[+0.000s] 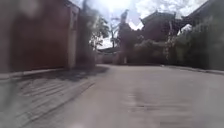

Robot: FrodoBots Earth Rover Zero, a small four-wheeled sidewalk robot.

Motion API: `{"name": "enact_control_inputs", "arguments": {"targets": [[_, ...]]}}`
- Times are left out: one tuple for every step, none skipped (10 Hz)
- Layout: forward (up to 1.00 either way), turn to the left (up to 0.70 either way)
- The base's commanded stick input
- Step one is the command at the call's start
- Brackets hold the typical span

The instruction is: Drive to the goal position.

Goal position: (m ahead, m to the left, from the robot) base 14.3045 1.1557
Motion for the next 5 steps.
{"name": "enact_control_inputs", "arguments": {"targets": [[0.16,0.00],[0.00,0.00],[0.00,0.00],[0.00,0.00],[0.00,0.00]]}}
